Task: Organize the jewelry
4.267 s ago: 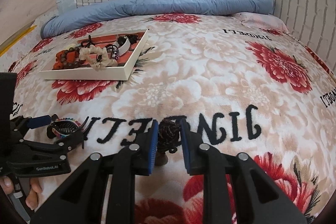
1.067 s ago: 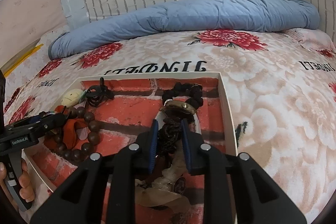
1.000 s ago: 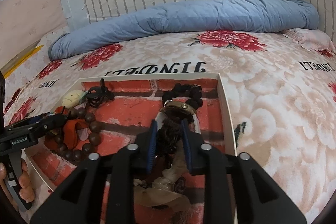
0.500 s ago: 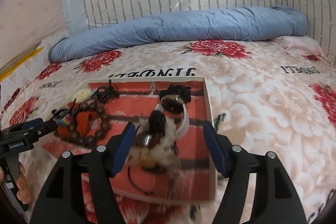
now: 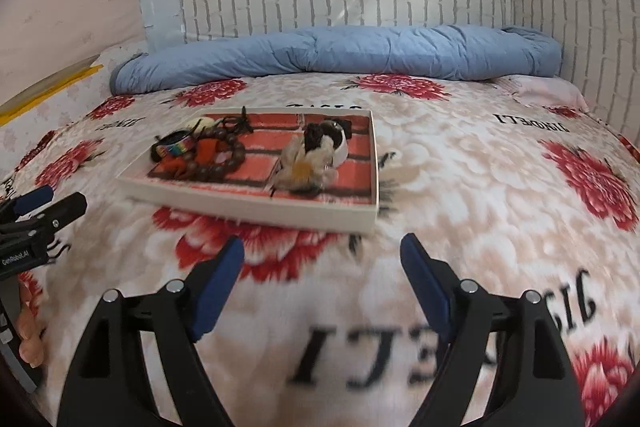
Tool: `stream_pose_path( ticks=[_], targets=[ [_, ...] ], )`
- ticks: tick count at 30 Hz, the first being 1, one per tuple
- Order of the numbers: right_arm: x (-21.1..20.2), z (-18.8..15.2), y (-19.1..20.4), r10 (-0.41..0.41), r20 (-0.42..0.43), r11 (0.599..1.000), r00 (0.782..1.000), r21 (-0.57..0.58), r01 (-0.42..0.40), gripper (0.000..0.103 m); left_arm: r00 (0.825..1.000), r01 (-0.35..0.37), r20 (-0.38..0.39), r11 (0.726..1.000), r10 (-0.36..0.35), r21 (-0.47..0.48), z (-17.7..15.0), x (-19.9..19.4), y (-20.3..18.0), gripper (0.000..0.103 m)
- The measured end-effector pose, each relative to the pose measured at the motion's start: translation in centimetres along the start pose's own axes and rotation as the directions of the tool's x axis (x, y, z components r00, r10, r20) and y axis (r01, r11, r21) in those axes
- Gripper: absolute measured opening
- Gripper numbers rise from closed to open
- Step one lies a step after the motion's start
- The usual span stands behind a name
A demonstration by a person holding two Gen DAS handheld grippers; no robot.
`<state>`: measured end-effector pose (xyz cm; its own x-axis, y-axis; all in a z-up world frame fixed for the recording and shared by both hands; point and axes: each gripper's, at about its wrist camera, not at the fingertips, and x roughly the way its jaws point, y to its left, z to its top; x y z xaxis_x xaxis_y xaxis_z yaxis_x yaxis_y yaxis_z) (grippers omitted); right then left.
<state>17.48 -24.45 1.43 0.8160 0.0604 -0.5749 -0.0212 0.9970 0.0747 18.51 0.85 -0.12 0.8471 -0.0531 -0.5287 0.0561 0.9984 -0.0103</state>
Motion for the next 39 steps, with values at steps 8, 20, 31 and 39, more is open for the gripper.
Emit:
stream_pose_path(
  ticks=[8, 20, 31, 39],
  targets=[
    [-5.6, -3.0, 0.5, -0.043, 0.078, 0.999, 0.996, 0.001, 0.043, 0.094, 0.997, -0.045, 0.064, 0.999, 0.044, 0.007, -4.1, -6.2, -0.7, 0.098],
    [-8.2, -5.0, 0.7, -0.070, 0.115, 0.998, 0.991, 0.007, 0.069, 0.099, 0.978, -0.104, 0.182, 0.995, 0.103, -0.004, -6.1, -9.9, -1.0, 0.098],
    [-8.4, -6.0, 2.6, -0.062, 0.139, 0.994, 0.988, -0.082, 0.073, 0.099, 0.982, -0.108, 0.156, 0.994, 0.108, -0.007, -6.3, -9.2, -0.9, 0.098],
    [-8.6, -6.1, 1.5, -0.046, 0.139, 0.999, 0.989, -0.017, 0.048, 0.099, 0.979, -0.112, 0.172, 0.994, 0.111, -0.006, -6.5, -9.4, -1.1, 0.098]
  ],
)
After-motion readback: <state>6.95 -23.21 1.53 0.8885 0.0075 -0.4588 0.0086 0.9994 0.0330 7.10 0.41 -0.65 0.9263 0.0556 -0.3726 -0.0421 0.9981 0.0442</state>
